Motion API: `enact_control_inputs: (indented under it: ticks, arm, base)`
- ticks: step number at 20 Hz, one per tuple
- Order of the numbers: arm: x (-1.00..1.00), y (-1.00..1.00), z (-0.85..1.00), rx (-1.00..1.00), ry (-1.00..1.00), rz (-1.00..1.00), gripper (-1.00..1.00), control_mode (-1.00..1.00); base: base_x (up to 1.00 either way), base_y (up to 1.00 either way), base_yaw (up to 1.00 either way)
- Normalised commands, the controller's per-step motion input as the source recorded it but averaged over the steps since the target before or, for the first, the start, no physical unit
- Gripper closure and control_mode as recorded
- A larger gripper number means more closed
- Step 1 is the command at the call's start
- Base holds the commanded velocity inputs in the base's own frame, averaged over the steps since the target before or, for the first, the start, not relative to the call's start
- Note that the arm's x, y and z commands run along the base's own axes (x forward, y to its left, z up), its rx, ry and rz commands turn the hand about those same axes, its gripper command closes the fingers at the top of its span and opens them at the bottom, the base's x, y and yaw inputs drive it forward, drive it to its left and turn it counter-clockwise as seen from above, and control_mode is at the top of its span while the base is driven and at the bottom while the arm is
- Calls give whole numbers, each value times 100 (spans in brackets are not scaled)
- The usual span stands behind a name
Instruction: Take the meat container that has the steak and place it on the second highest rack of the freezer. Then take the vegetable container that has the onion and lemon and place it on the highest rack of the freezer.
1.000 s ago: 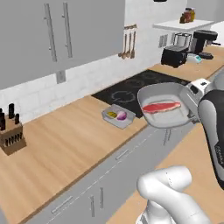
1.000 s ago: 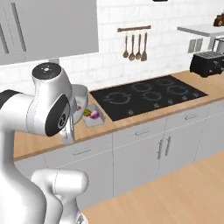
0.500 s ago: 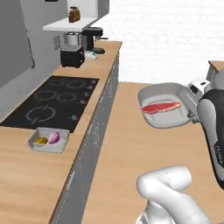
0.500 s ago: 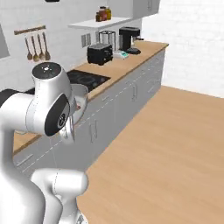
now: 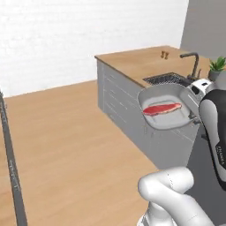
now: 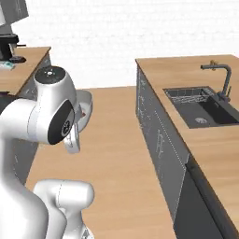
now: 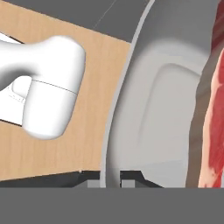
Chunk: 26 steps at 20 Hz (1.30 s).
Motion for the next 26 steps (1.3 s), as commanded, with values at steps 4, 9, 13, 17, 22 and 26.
enact_control_inputs:
  ticks: [4,9,13,17,22,26]
  arm:
    - [0,0,0,0,0,0,100,100]
    - [0,0,0,0,0,0,100,100]
    - [0,0,0,0,0,0,100,100]
    - [0,0,0,0,0,0,100,100]
    - [0,0,0,0,0,0,100,100]
    - [0,0,0,0,0,0,100,100]
  base:
    - [0,0,-100]
    - [0,0,-100]
    - [0,2,-100]
    - [0,6,-98]
    - [1,16,-95]
    - [22,29,-86]
